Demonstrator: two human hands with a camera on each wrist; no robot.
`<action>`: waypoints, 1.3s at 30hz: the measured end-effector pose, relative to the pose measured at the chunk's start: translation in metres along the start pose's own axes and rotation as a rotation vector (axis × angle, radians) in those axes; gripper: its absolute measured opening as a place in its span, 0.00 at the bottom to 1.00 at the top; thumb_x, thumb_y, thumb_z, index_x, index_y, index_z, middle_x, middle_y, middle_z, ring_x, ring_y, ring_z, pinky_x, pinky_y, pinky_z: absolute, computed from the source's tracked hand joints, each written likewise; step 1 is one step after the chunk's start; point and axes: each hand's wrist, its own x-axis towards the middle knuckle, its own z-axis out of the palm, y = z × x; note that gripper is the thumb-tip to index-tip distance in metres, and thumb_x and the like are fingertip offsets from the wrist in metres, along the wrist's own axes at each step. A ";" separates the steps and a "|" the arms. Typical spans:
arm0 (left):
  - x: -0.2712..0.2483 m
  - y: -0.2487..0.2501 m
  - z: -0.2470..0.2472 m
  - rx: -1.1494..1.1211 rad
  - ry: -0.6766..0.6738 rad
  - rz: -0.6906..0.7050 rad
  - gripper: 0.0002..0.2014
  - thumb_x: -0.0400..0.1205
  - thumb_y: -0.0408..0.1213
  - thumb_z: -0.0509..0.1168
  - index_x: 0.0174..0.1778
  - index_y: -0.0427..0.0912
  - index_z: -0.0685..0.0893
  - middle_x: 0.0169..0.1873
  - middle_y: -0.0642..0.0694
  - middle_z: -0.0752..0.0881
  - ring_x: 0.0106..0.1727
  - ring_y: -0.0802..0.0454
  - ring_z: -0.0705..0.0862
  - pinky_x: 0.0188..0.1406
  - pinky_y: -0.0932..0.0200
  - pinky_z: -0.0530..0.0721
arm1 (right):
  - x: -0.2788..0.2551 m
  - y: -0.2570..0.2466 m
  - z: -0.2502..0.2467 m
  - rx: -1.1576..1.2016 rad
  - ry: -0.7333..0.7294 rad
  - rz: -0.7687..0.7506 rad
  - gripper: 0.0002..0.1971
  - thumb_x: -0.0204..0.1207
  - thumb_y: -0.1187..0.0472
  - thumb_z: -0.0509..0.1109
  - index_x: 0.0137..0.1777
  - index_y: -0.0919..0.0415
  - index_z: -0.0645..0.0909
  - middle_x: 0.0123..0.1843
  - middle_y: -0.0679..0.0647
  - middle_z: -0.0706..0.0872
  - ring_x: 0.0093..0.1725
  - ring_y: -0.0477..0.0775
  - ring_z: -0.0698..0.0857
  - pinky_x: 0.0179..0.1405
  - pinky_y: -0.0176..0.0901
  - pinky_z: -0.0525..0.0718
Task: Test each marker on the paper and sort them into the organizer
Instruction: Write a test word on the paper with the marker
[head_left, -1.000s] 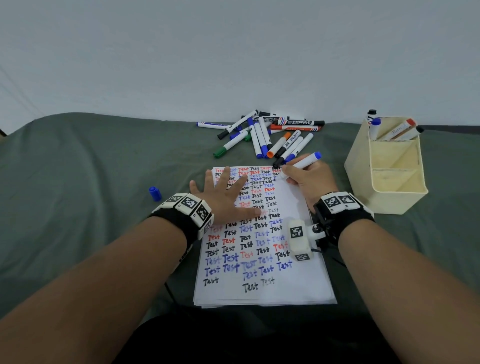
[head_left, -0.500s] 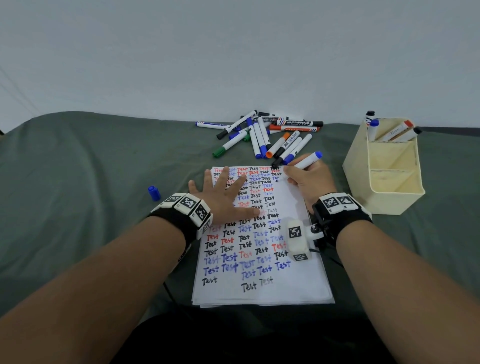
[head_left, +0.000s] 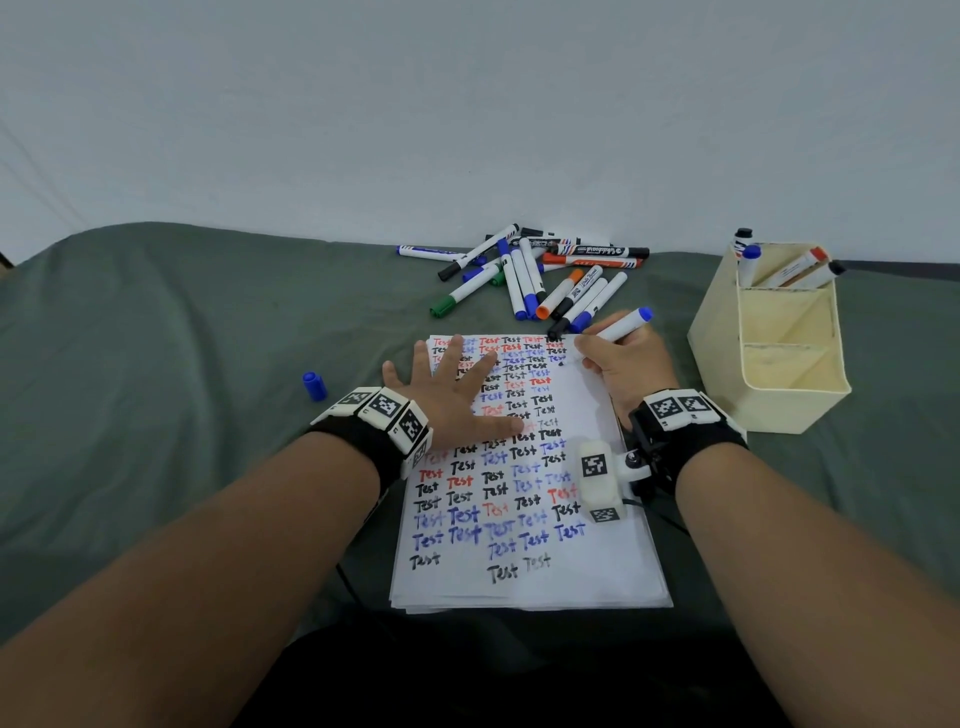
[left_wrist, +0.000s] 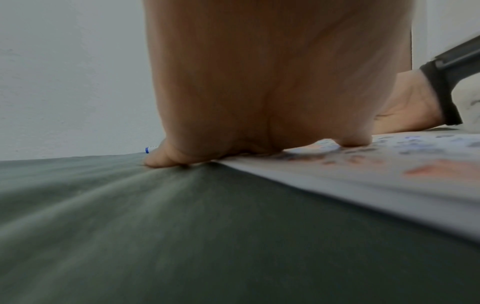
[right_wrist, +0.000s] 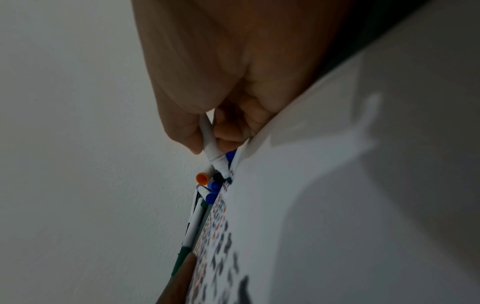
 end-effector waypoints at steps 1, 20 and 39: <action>0.000 0.000 0.000 0.000 0.003 0.001 0.54 0.63 0.90 0.44 0.82 0.73 0.31 0.85 0.55 0.26 0.85 0.36 0.26 0.77 0.18 0.35 | -0.001 0.000 0.000 0.004 0.008 -0.001 0.03 0.74 0.61 0.78 0.43 0.56 0.86 0.29 0.44 0.87 0.29 0.39 0.84 0.38 0.43 0.83; -0.001 -0.001 -0.001 -0.016 -0.005 0.017 0.54 0.65 0.89 0.46 0.83 0.73 0.32 0.85 0.55 0.26 0.85 0.36 0.26 0.77 0.18 0.35 | -0.005 -0.006 -0.001 0.037 0.049 0.027 0.03 0.75 0.63 0.76 0.46 0.61 0.86 0.32 0.50 0.87 0.28 0.38 0.82 0.36 0.40 0.80; 0.001 -0.003 0.001 -0.011 -0.001 0.022 0.54 0.63 0.90 0.44 0.82 0.73 0.31 0.84 0.56 0.25 0.85 0.36 0.26 0.77 0.19 0.33 | -0.007 -0.006 0.000 -0.006 0.041 0.013 0.03 0.73 0.63 0.77 0.45 0.59 0.86 0.31 0.48 0.86 0.30 0.42 0.83 0.39 0.43 0.81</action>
